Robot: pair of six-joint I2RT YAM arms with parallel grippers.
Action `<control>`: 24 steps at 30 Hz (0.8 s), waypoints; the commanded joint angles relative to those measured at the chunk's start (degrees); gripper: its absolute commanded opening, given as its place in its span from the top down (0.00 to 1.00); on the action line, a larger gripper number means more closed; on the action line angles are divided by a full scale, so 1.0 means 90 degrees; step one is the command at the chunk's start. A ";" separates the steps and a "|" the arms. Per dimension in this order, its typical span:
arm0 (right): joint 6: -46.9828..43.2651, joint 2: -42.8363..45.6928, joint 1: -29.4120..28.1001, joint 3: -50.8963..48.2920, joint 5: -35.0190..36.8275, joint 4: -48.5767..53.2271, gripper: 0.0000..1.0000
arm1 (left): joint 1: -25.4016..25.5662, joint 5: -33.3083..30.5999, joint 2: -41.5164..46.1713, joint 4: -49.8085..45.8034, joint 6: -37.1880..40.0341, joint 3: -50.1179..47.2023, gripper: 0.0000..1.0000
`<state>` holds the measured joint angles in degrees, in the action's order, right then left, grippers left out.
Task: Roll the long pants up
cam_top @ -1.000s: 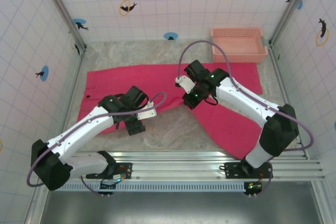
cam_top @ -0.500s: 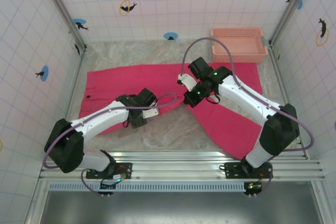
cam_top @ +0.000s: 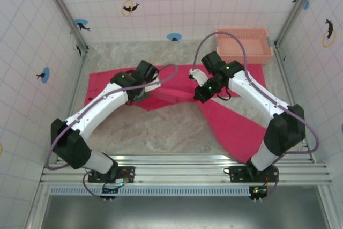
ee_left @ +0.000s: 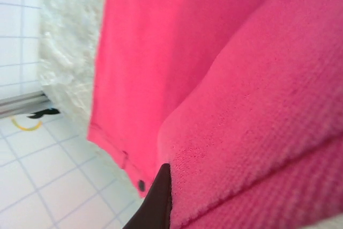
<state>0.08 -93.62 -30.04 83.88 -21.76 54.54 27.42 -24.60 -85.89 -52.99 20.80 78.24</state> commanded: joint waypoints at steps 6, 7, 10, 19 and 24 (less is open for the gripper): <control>-0.0296 -0.1575 0.0518 0.1612 0.0195 0.0636 0.99 | -0.0872 0.0060 -0.1639 -0.0428 0.1223 0.1636 1.00; -0.0306 -0.1807 0.0581 0.1834 0.0193 0.0681 0.99 | -0.0928 0.0097 -0.1844 -0.0409 0.1295 0.1763 1.00; -0.0354 -0.2493 0.0699 0.2545 0.0179 0.0773 0.99 | -0.1070 0.0146 -0.2369 -0.0255 0.1397 0.2093 1.00; -0.0354 -0.4329 0.0902 0.4977 0.0545 0.1249 1.00 | -0.1260 0.0141 -0.3885 -0.0016 0.1267 0.3652 1.00; -0.0294 -0.4929 0.1065 0.5854 0.0780 0.1284 0.89 | -0.1346 0.0063 -0.4631 0.0023 0.1060 0.4227 0.92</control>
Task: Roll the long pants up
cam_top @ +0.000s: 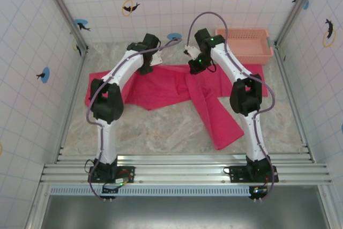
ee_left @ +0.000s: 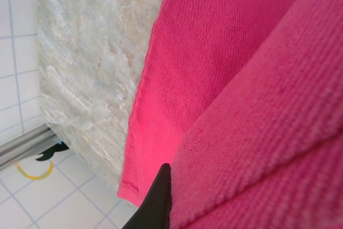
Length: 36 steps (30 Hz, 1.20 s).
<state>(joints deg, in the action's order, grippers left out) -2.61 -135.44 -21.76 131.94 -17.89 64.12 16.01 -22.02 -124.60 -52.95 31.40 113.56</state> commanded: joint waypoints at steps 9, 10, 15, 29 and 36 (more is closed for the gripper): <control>-0.0113 0.0229 0.0665 0.0932 0.1087 0.0016 0.44 | -0.0100 -0.0047 -0.1088 0.0064 -0.0361 0.0784 0.52; -0.0086 0.0487 0.0782 0.0575 0.0766 0.0038 0.44 | -0.0107 -0.0019 -0.1343 0.0070 -0.0401 0.0840 0.52; -0.0362 0.2576 0.0423 -0.2643 0.0842 -0.0231 0.43 | -0.0106 0.0022 -0.1512 0.0043 -0.0483 0.1011 0.46; 0.1208 0.5626 -0.1250 -0.7401 0.0661 -0.1330 0.40 | -0.0099 0.0124 -0.1373 0.0022 -0.0482 0.0859 0.42; 0.1707 0.5982 -0.1709 -0.7851 0.0701 -0.1382 0.41 | -0.0093 0.0132 -0.1330 0.0040 -0.0459 0.0810 0.42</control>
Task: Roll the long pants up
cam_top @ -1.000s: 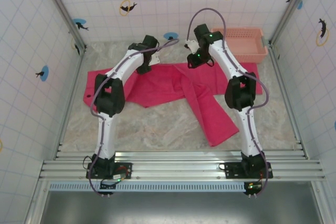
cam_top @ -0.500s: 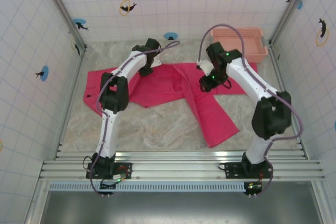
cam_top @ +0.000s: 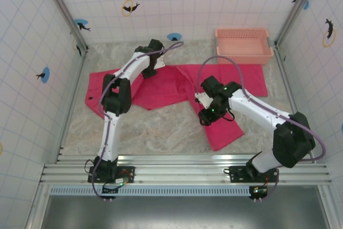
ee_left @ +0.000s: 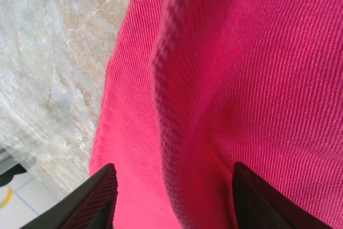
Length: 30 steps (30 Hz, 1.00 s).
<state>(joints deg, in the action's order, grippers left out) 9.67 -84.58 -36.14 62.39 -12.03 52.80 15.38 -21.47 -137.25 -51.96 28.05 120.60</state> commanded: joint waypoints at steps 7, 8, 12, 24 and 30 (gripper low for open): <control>0.0403 0.0248 -0.0263 -0.0648 0.0163 -0.0244 0.42 | -0.0029 0.0101 0.0081 -0.0093 -0.0129 0.0004 0.41; 0.0412 0.0172 -0.0311 -0.0710 0.0149 -0.0270 0.42 | -0.0029 0.0102 0.0093 -0.0086 -0.0124 -0.0018 0.41; 0.0495 -0.0086 -0.0495 -0.0886 0.0328 -0.0405 0.49 | -0.0029 0.0120 0.0133 -0.0071 -0.0119 -0.0079 0.41; -0.0033 0.0679 0.1145 -0.0459 0.1771 0.0108 1.00 | -0.0027 0.0064 0.0470 -0.0067 -0.0033 -0.0375 0.40; -0.0877 0.0221 0.2607 0.0798 0.1933 0.0534 1.00 | -0.0038 0.0023 0.0590 -0.0051 0.0018 -0.0527 0.40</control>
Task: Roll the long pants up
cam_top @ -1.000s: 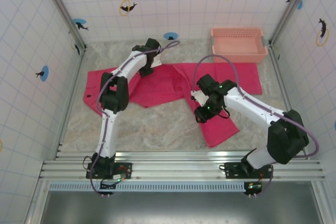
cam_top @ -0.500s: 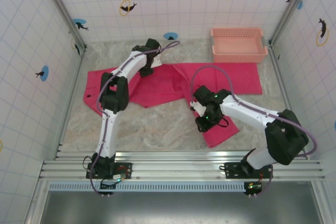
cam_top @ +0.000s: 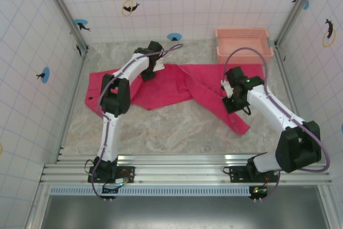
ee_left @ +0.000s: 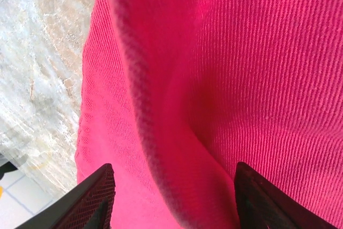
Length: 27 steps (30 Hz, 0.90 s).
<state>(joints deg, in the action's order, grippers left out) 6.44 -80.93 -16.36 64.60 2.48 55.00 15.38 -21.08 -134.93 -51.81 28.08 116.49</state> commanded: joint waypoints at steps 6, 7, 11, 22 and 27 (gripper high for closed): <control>-0.1104 -0.1622 0.1408 0.2336 0.0431 0.0257 1.00 | -0.0043 -0.0046 0.0424 -0.0036 0.0112 -0.0206 0.39; -0.1199 -0.1924 0.1513 0.2690 0.0415 0.0313 1.00 | -0.0048 -0.0050 0.0439 -0.0034 0.0108 -0.0227 0.38; -0.1403 -0.3206 0.1975 0.4264 0.0404 0.0520 1.00 | -0.0048 -0.0055 0.0481 -0.0078 0.0106 -0.0315 0.38; -0.1327 -0.6330 0.2384 0.8265 0.0687 0.1490 0.57 | -0.0077 -0.0140 0.0909 -0.0216 0.0034 -0.0518 0.24; -0.1127 -0.6121 0.2402 0.8362 0.0633 0.1357 0.51 | -0.0098 -0.0194 0.1506 -0.0304 -0.0043 -0.0837 0.16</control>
<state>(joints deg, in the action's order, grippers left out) -5.10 -138.08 5.19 137.21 7.68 65.25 15.18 -21.54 -126.78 -52.23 28.36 110.69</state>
